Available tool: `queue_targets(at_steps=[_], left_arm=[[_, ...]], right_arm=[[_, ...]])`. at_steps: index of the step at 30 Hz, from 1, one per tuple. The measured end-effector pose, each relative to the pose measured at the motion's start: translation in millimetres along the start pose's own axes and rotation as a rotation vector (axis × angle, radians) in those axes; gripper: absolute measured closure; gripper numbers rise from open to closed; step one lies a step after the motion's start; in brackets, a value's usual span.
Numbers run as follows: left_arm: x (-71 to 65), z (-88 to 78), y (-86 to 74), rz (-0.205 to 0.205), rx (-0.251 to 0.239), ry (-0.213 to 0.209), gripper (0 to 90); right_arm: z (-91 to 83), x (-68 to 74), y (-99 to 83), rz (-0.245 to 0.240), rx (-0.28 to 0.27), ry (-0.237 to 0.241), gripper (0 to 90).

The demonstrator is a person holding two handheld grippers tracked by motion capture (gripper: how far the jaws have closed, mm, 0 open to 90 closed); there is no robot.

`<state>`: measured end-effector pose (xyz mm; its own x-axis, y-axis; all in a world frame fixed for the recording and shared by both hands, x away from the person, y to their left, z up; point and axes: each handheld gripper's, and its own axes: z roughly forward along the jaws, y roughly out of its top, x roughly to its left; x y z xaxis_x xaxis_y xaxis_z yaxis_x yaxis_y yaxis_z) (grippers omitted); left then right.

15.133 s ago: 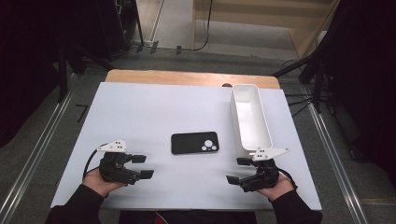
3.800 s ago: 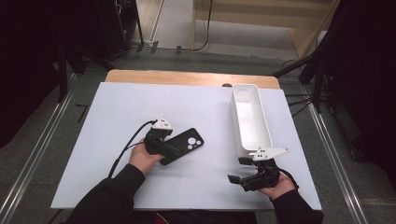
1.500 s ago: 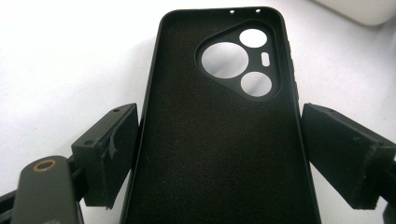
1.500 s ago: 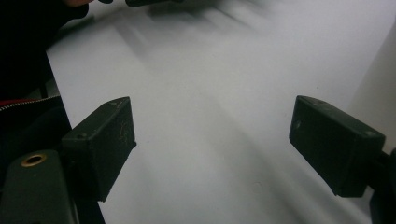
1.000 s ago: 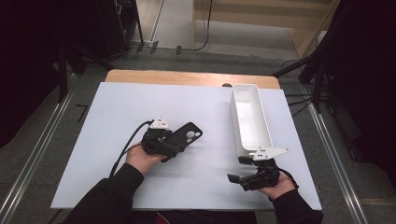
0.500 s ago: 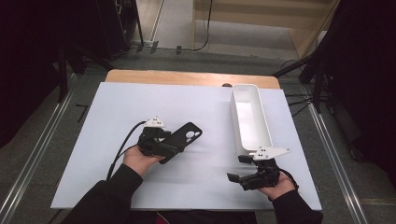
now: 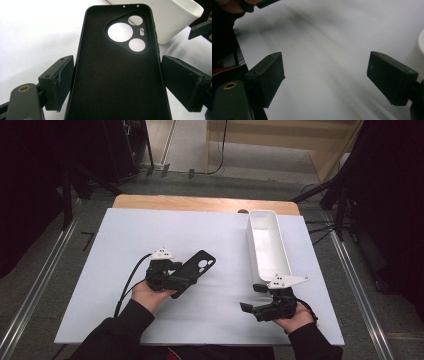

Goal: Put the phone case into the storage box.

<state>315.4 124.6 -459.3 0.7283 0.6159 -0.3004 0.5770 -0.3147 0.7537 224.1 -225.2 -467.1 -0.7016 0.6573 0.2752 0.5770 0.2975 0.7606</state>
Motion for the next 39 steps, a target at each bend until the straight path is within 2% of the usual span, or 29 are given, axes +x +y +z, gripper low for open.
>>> queue_targets(at_steps=[9, 17, 18, 24, 27, 34, 39], left_arm=[[-8.6, 0.8, -8.1, -0.012, -0.035, 0.039, 13.5], [-16.5, 2.6, -13.6, 0.011, -0.06, 0.079, 13.5], [-18.4, 2.8, -14.8, 0.019, -0.069, 0.087, 13.5], [-22.2, 3.4, -17.9, 0.035, -0.092, 0.107, 13.5], [-23.4, 3.2, -19.1, 0.037, -0.103, 0.109, 13.5], [-27.1, 2.2, -21.5, 0.06, -0.138, 0.146, 13.5], [-28.2, 3.1, -23.3, 0.071, -0.157, 0.157, 13.5]], right_arm=[[2.4, 6.3, 12.9, -0.007, -0.003, -0.008, 12.7], [5.4, 7.5, 25.5, 0.051, -0.021, -0.012, 12.7], [7.3, 8.0, 29.5, 0.072, -0.013, -0.011, 12.7], [14.5, 8.5, 40.7, 0.1, -0.017, -0.012, 12.7], [17.2, 8.1, 45.8, 0.095, -0.023, -0.019, 12.7], [22.9, 7.2, 55.9, 0.131, -0.011, -0.025, 12.7], [26.0, 7.1, 61.9, 0.15, -0.015, -0.017, 12.7]])
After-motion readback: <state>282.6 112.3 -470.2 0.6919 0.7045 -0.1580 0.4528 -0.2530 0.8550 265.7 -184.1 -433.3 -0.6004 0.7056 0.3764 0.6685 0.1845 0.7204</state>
